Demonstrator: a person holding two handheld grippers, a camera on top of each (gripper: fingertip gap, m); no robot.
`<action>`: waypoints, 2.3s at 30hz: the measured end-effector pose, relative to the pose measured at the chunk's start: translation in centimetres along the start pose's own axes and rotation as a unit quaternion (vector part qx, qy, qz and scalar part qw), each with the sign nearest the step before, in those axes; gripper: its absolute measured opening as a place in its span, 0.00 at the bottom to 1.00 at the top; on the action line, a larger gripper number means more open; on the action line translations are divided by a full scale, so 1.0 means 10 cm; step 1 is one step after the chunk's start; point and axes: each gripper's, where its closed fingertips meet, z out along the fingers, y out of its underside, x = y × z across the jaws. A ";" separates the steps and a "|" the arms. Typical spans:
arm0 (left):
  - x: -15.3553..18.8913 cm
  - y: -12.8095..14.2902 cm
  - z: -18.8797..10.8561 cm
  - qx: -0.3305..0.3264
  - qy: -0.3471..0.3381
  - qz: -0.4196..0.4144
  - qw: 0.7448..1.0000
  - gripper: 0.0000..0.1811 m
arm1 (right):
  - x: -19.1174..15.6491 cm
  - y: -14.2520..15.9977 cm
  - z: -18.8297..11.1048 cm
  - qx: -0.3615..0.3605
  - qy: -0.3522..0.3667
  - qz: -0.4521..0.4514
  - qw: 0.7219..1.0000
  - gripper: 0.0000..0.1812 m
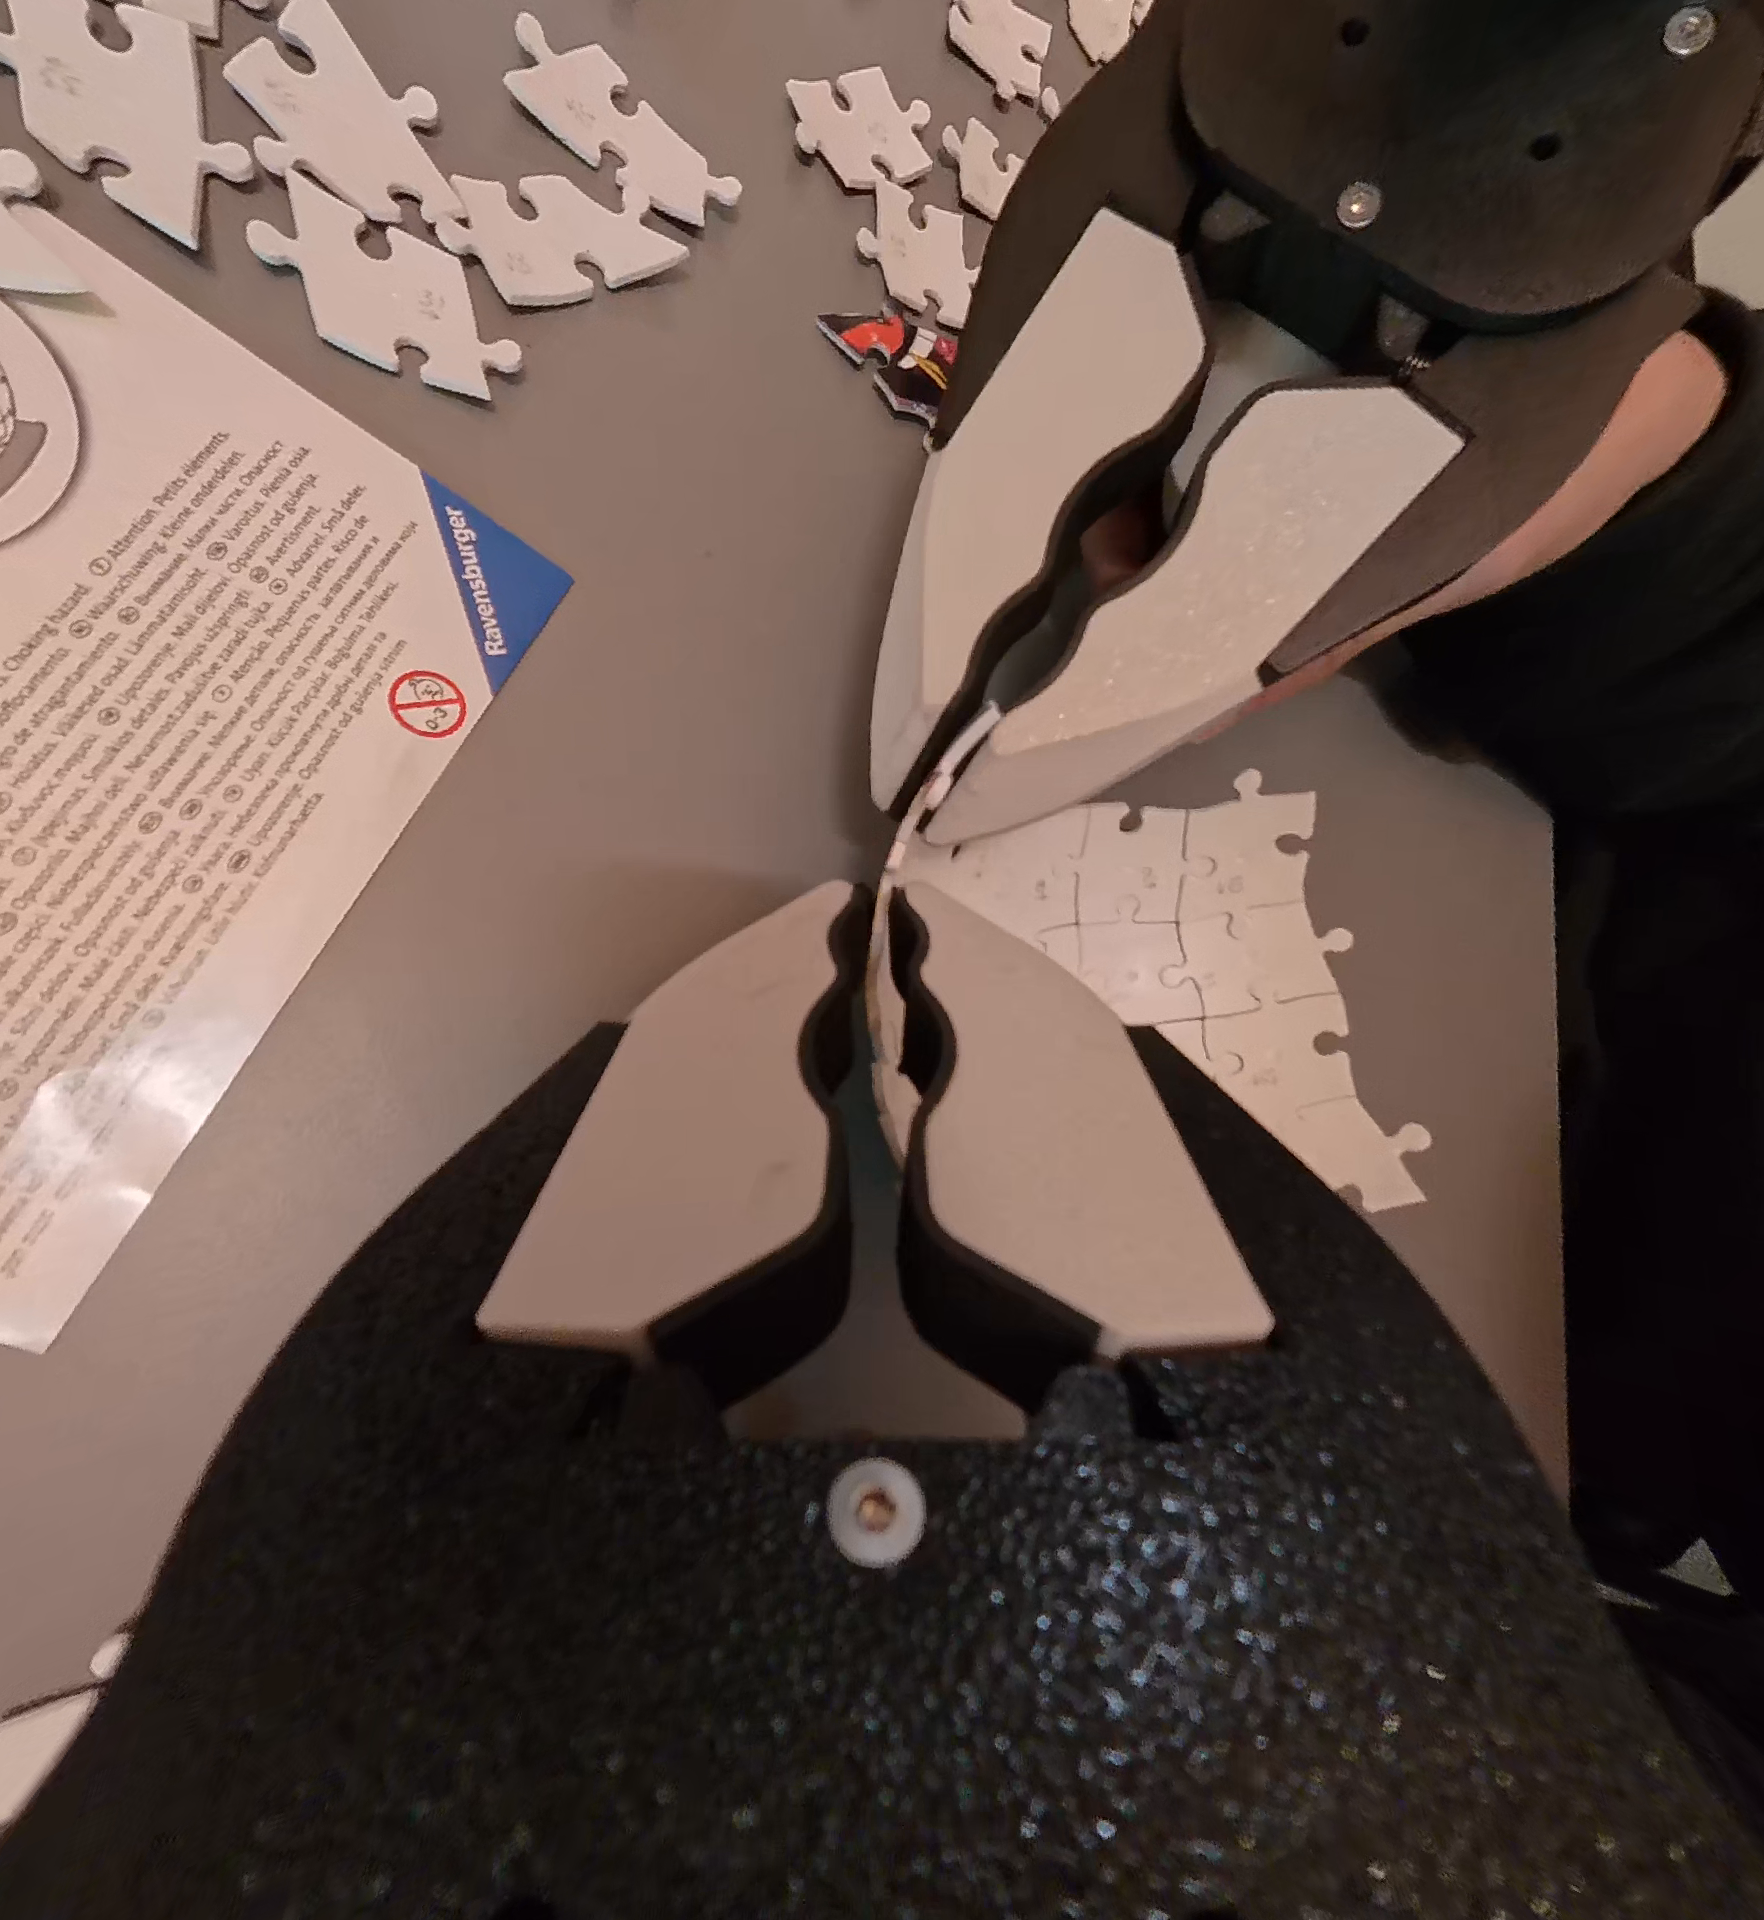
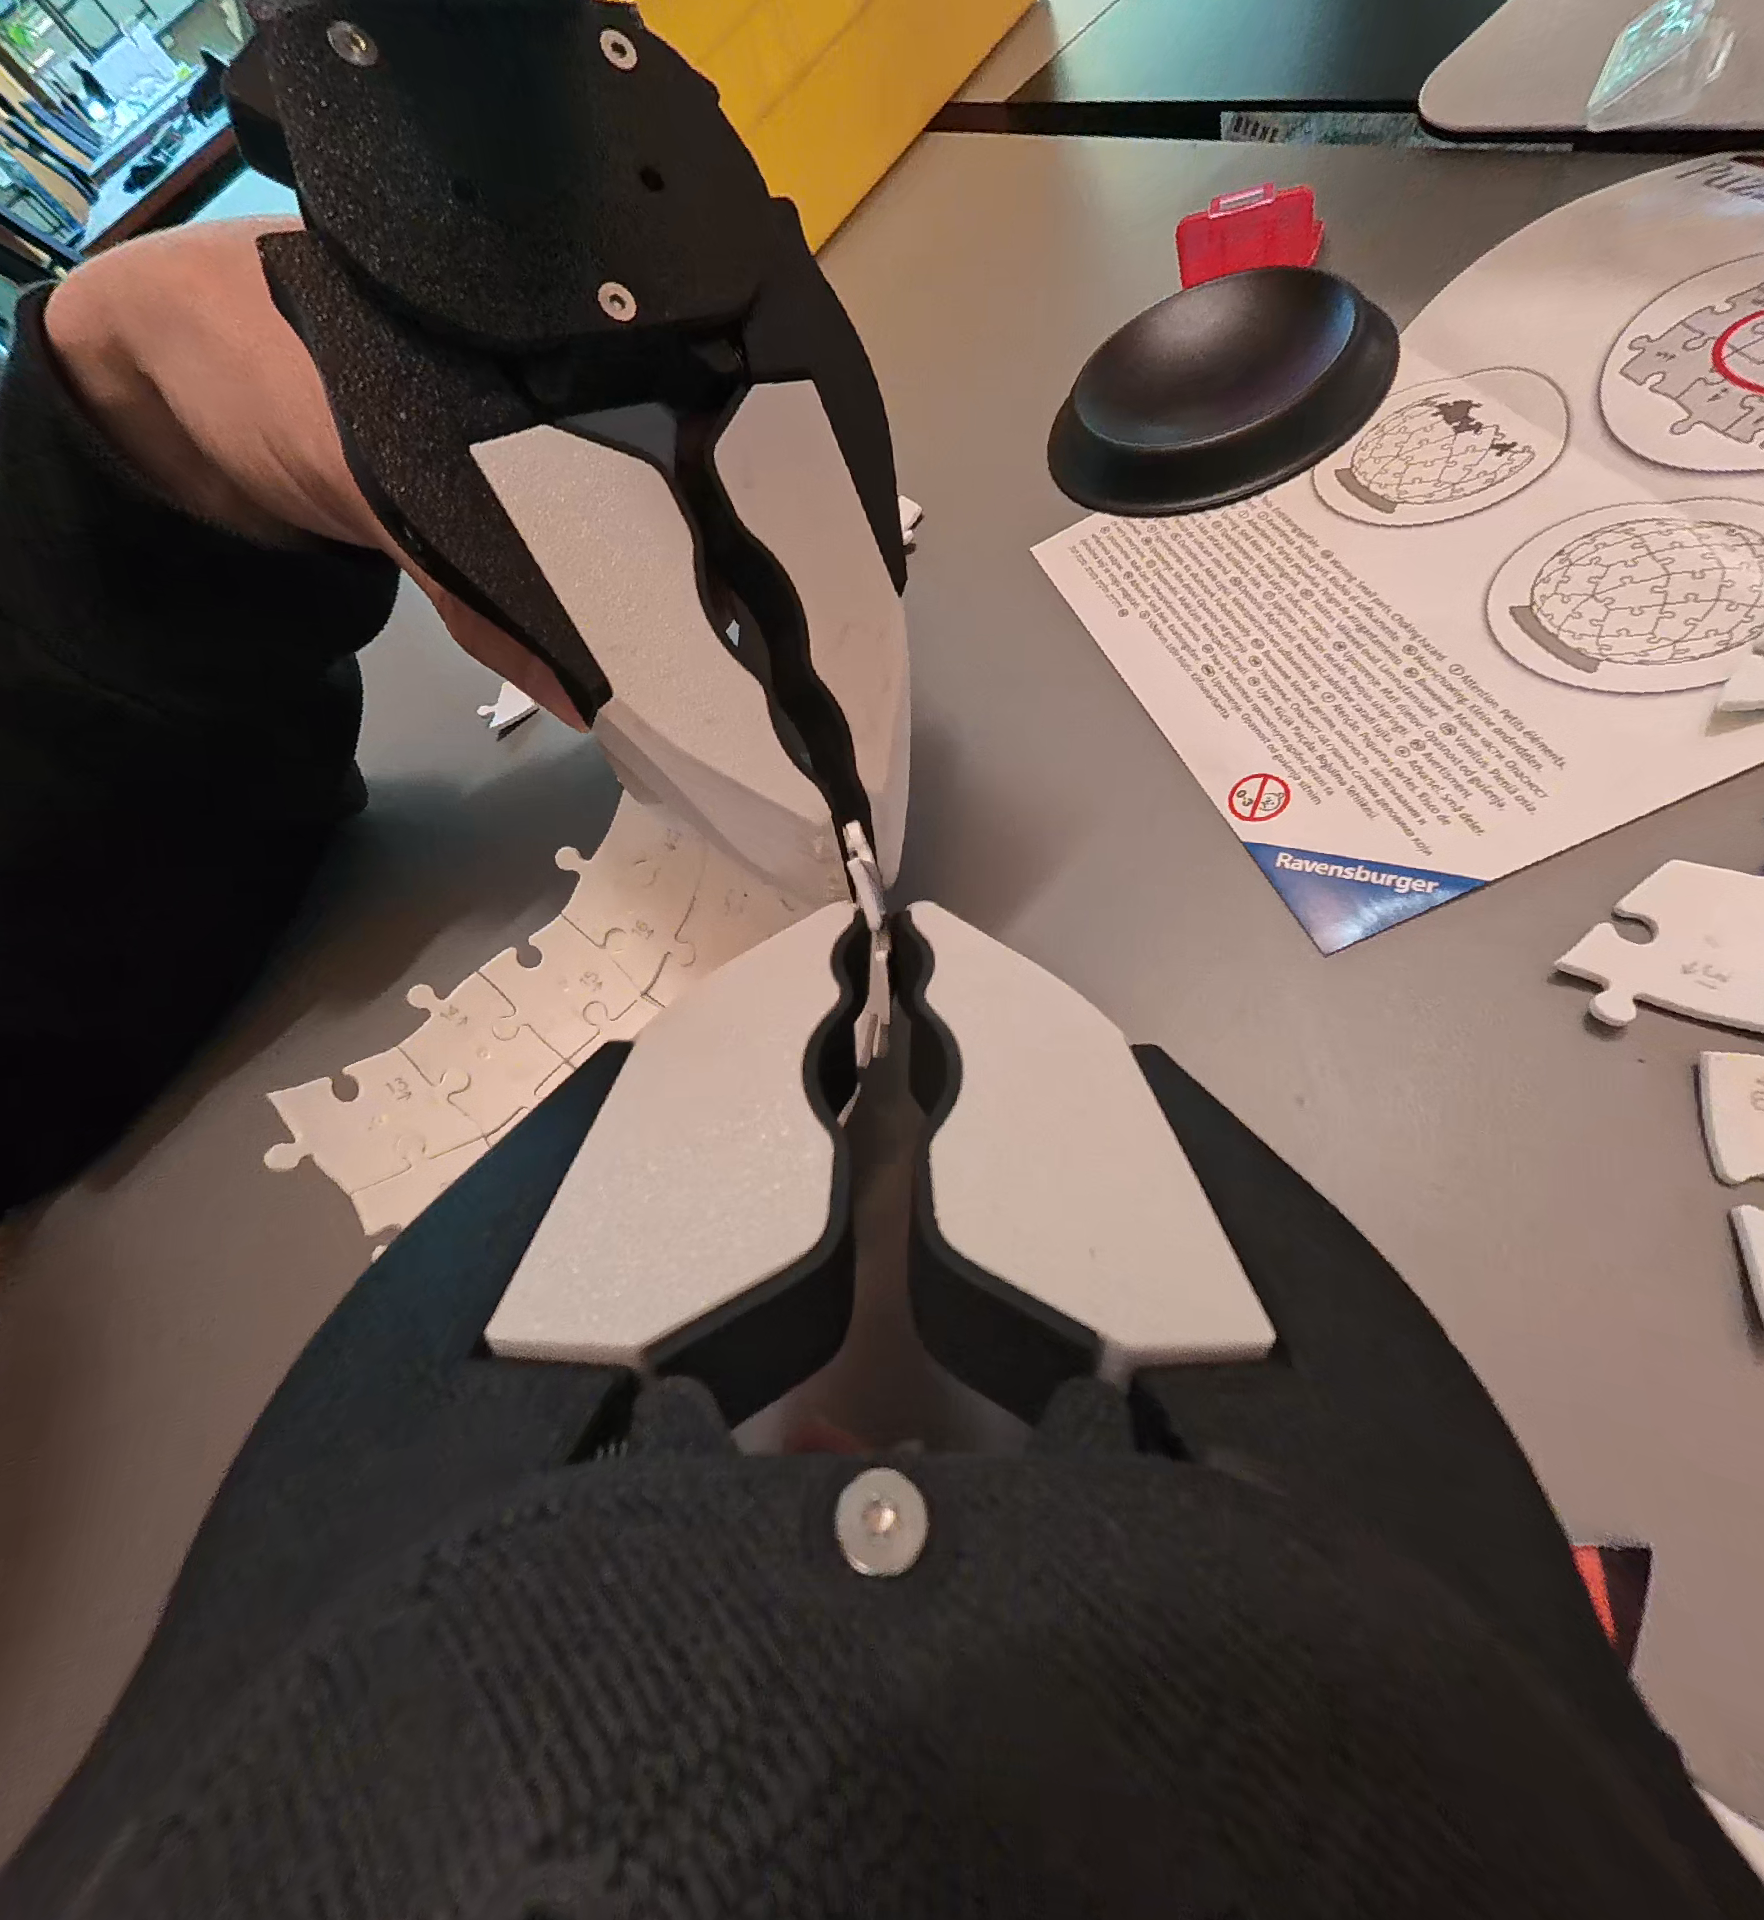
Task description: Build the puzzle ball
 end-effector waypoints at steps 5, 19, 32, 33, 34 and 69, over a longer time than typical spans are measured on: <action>-0.01 0.01 0.00 -0.003 -0.002 0.001 1.000 0.01 | 0.00 0.01 0.02 0.000 0.007 -0.005 1.000 0.02; -0.02 0.00 -0.01 0.004 -0.001 -0.006 1.000 0.01 | -0.05 0.03 0.00 -0.003 -0.013 0.000 1.000 0.12; -0.05 -0.01 -0.04 0.011 -0.006 -0.013 1.000 0.06 | 0.01 0.07 -0.08 -0.003 -0.006 0.013 1.000 0.18; -0.06 -0.02 -0.06 0.015 -0.008 -0.014 1.000 0.06 | 0.02 0.07 -0.09 0.000 -0.008 0.013 1.000 0.18; -0.06 -0.04 -0.08 0.021 -0.010 -0.013 1.000 0.07 | 0.04 0.07 -0.10 0.004 -0.009 0.015 1.000 0.18; -0.05 0.77 -1.40 0.081 -0.349 0.043 0.933 0.40 | 0.49 -0.46 -1.32 0.077 0.232 -0.173 0.954 0.58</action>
